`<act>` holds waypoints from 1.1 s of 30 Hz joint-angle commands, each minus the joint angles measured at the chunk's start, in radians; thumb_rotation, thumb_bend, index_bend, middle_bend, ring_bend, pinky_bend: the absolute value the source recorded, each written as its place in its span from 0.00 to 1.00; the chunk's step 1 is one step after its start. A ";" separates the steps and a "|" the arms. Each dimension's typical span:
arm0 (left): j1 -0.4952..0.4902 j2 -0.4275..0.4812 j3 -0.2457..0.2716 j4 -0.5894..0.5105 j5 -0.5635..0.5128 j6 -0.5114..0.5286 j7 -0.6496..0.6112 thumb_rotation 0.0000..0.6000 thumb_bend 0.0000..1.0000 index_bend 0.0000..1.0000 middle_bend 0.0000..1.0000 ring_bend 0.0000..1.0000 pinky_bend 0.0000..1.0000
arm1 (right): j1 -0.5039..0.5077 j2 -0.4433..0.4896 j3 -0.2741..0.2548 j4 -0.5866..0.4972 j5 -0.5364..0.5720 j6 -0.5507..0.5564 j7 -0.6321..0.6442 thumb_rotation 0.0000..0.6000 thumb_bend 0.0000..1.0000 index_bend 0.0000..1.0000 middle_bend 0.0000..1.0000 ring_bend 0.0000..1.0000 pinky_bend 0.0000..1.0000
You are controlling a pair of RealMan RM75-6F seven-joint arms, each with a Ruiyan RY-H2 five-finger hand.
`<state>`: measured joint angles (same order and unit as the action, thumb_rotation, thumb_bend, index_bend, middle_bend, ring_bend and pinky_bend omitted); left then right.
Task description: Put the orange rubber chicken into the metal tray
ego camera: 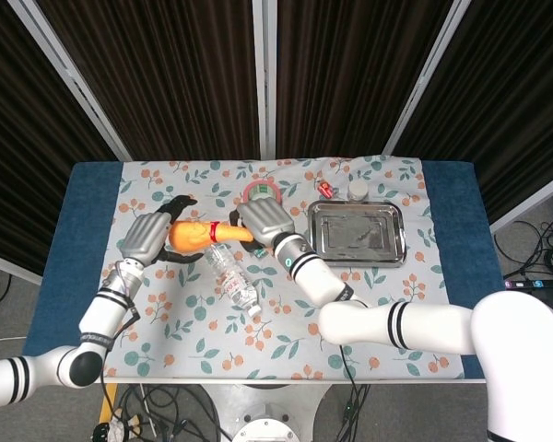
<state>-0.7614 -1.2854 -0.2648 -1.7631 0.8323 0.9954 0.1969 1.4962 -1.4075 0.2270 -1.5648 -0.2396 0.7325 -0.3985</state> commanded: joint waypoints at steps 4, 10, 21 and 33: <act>-0.003 -0.011 -0.008 0.007 -0.021 0.017 0.003 0.98 0.22 0.31 0.33 0.27 0.48 | -0.003 0.007 -0.005 -0.005 -0.005 -0.007 -0.002 1.00 0.63 0.88 0.76 0.69 0.96; 0.001 -0.011 -0.014 0.010 -0.013 0.010 -0.025 0.92 0.29 0.42 0.44 0.37 0.56 | -0.002 0.009 -0.009 -0.015 -0.009 -0.008 -0.005 1.00 0.63 0.88 0.76 0.69 0.96; 0.029 -0.098 -0.026 0.109 0.110 0.110 -0.087 1.00 0.65 0.87 0.88 0.79 0.83 | 0.002 0.018 -0.017 -0.038 -0.020 -0.012 -0.010 1.00 0.63 0.88 0.76 0.69 0.96; 0.043 -0.022 -0.022 0.029 0.069 0.024 -0.098 0.78 0.34 0.30 0.41 0.40 0.63 | 0.005 0.013 -0.025 -0.019 -0.010 0.007 -0.015 1.00 0.63 0.88 0.76 0.69 0.96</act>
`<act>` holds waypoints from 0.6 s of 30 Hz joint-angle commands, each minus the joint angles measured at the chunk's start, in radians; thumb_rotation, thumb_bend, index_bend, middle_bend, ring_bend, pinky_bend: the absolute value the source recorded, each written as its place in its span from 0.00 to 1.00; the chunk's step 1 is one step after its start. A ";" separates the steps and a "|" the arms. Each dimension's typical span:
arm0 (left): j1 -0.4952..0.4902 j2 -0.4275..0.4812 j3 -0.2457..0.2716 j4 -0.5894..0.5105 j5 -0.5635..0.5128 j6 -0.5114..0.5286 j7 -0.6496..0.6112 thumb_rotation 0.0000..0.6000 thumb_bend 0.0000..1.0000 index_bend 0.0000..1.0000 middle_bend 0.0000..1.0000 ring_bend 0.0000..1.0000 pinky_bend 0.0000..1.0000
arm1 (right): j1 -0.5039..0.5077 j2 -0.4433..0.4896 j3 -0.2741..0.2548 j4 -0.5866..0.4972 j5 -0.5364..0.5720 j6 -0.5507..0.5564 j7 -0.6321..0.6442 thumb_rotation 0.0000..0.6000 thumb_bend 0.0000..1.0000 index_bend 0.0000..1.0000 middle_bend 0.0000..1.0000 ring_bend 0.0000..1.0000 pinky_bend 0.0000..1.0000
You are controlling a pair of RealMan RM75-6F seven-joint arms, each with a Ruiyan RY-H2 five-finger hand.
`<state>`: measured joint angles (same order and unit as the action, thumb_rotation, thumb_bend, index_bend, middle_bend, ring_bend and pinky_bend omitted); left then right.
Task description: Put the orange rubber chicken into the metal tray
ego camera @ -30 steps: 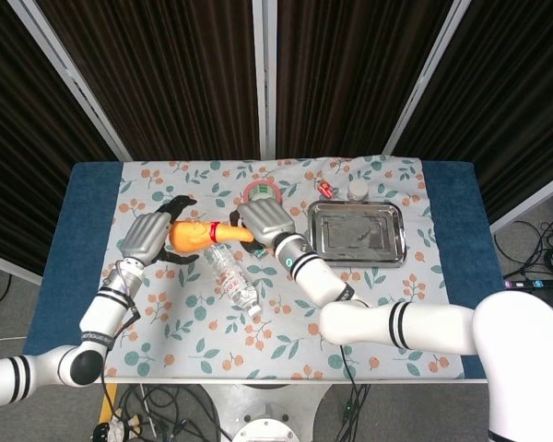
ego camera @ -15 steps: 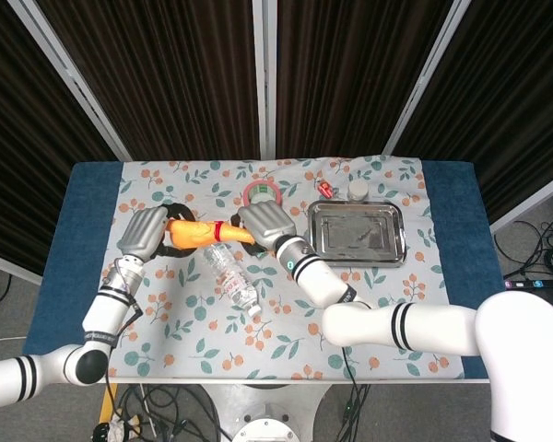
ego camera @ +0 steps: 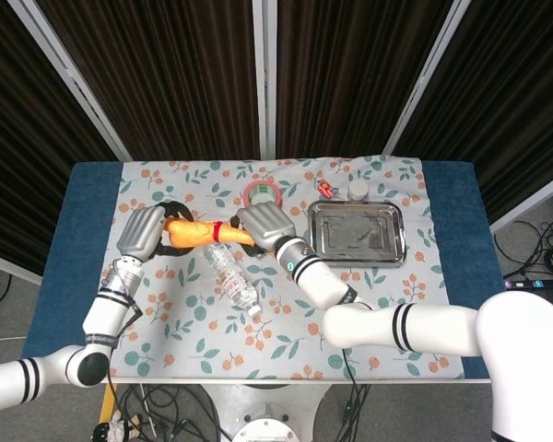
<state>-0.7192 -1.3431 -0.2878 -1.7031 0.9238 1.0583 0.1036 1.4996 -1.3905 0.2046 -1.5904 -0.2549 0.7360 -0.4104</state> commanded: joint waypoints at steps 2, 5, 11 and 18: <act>0.002 0.042 0.001 -0.035 -0.020 -0.042 -0.008 0.77 0.24 0.24 0.30 0.31 0.53 | 0.004 -0.010 -0.006 0.015 0.010 0.008 -0.009 1.00 0.63 0.88 0.76 0.69 0.96; 0.009 0.043 -0.001 -0.037 -0.011 -0.041 -0.028 0.77 0.15 0.19 0.18 0.19 0.41 | 0.006 -0.019 -0.007 0.028 0.027 0.012 -0.013 1.00 0.63 0.88 0.76 0.69 0.96; 0.021 0.041 0.009 -0.027 0.025 -0.032 -0.043 0.77 0.14 0.16 0.08 0.08 0.31 | 0.014 -0.031 -0.014 0.048 0.052 0.003 -0.028 1.00 0.63 0.88 0.76 0.69 0.96; 0.021 0.040 0.014 -0.018 0.055 -0.018 -0.026 0.77 0.13 0.15 0.05 0.06 0.28 | 0.027 -0.048 -0.010 0.069 0.077 -0.013 -0.040 1.00 0.63 0.88 0.76 0.69 0.96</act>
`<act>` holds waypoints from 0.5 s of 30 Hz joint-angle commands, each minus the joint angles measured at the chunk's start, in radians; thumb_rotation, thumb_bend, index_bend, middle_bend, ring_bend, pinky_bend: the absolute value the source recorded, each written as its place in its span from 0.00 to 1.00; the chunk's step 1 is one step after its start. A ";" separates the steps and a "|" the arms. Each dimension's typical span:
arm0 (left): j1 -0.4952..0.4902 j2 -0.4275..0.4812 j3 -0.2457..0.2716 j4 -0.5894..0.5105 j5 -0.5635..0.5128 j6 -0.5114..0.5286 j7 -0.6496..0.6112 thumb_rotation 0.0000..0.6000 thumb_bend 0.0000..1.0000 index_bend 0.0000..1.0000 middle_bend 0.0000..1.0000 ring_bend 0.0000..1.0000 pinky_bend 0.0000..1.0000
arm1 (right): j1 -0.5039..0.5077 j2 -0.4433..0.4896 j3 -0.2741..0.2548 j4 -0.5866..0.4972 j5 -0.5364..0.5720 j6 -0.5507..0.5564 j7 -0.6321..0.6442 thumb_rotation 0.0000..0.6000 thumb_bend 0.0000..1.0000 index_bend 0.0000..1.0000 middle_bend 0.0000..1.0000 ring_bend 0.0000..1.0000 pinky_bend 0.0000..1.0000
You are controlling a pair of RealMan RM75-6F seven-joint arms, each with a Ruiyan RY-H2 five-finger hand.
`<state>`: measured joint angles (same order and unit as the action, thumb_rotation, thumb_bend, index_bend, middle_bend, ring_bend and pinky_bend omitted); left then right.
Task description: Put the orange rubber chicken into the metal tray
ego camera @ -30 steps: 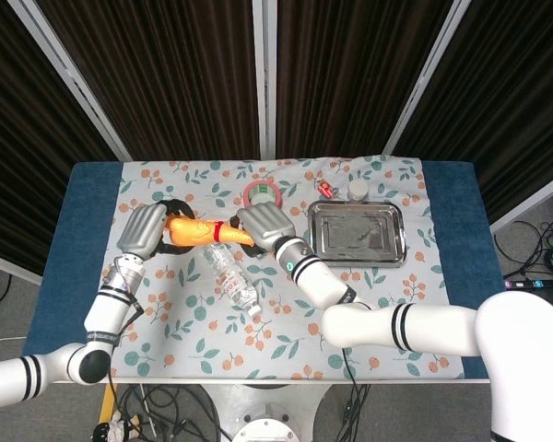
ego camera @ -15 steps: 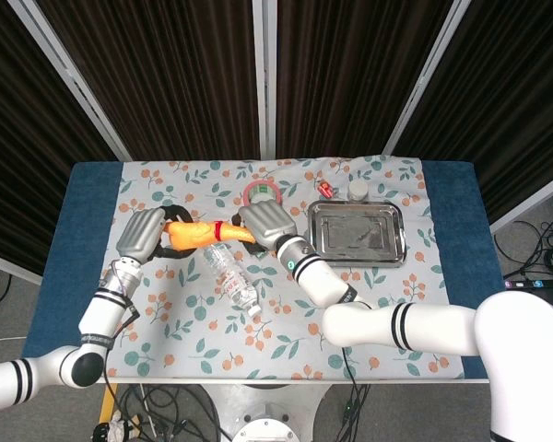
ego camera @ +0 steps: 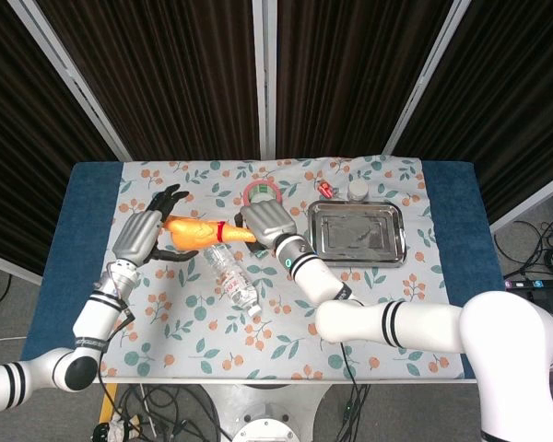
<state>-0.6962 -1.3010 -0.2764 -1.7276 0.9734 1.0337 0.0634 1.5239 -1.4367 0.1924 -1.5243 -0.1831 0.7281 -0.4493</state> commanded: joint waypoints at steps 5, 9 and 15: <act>-0.014 -0.028 0.020 0.042 0.010 0.038 0.103 0.83 0.13 0.15 0.05 0.05 0.28 | 0.006 0.003 0.007 0.004 0.016 -0.019 0.002 1.00 0.63 0.88 0.76 0.69 0.96; -0.021 -0.055 0.025 0.062 0.002 0.061 0.159 0.90 0.13 0.15 0.05 0.05 0.28 | 0.007 0.008 0.008 -0.003 0.018 -0.026 0.005 1.00 0.63 0.88 0.76 0.69 0.96; -0.020 -0.067 0.012 0.066 -0.013 0.073 0.168 0.92 0.12 0.15 0.05 0.05 0.28 | 0.011 0.012 0.002 -0.008 0.021 -0.028 0.001 1.00 0.63 0.88 0.76 0.69 0.96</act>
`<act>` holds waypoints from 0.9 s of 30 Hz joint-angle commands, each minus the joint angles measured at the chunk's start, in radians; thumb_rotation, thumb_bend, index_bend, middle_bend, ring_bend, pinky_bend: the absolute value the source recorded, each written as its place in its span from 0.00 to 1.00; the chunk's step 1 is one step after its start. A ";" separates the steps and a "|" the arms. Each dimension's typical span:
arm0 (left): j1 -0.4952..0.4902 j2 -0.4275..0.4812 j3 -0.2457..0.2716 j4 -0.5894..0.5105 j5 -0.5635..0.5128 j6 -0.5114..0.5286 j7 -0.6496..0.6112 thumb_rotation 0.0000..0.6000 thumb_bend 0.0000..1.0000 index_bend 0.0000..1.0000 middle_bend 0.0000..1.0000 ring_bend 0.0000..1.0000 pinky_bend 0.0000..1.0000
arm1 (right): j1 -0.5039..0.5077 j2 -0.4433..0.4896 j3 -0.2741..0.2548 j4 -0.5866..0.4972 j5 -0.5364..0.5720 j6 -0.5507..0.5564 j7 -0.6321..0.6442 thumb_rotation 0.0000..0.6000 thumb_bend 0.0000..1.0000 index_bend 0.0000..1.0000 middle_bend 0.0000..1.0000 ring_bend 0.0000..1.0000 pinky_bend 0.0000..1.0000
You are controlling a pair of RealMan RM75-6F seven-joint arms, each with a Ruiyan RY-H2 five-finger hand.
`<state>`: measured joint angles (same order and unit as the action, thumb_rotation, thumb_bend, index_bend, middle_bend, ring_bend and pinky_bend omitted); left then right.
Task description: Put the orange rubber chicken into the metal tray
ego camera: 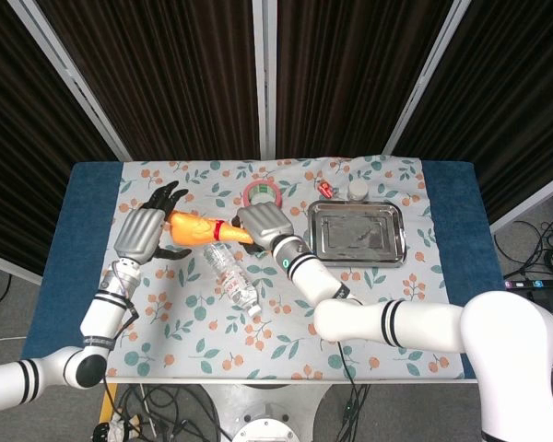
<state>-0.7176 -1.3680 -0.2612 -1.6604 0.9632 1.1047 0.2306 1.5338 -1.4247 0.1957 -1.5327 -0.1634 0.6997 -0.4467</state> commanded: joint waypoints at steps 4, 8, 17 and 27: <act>0.004 0.006 -0.009 -0.011 0.001 0.002 -0.009 0.92 0.12 0.15 0.05 0.05 0.28 | 0.006 -0.001 -0.004 -0.001 0.004 -0.002 -0.002 1.00 0.63 0.88 0.76 0.69 0.96; 0.001 0.013 -0.012 -0.019 -0.012 -0.012 -0.002 0.96 0.12 0.18 0.08 0.06 0.28 | 0.010 0.000 -0.006 -0.005 0.007 -0.003 -0.003 1.00 0.63 0.88 0.76 0.69 0.96; 0.005 0.006 -0.020 -0.013 -0.015 -0.007 -0.016 0.98 0.26 0.47 0.43 0.31 0.40 | 0.018 0.008 -0.017 -0.013 0.019 -0.003 -0.009 1.00 0.63 0.88 0.76 0.69 0.96; 0.011 0.000 -0.024 0.006 0.030 -0.011 -0.070 0.91 0.54 0.79 0.76 0.64 0.60 | 0.026 0.008 -0.025 -0.026 0.021 0.007 -0.017 1.00 0.63 0.88 0.76 0.69 0.96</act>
<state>-0.7064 -1.3660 -0.2848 -1.6579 0.9886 1.0933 0.1645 1.5595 -1.4174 0.1704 -1.5583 -0.1426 0.7070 -0.4634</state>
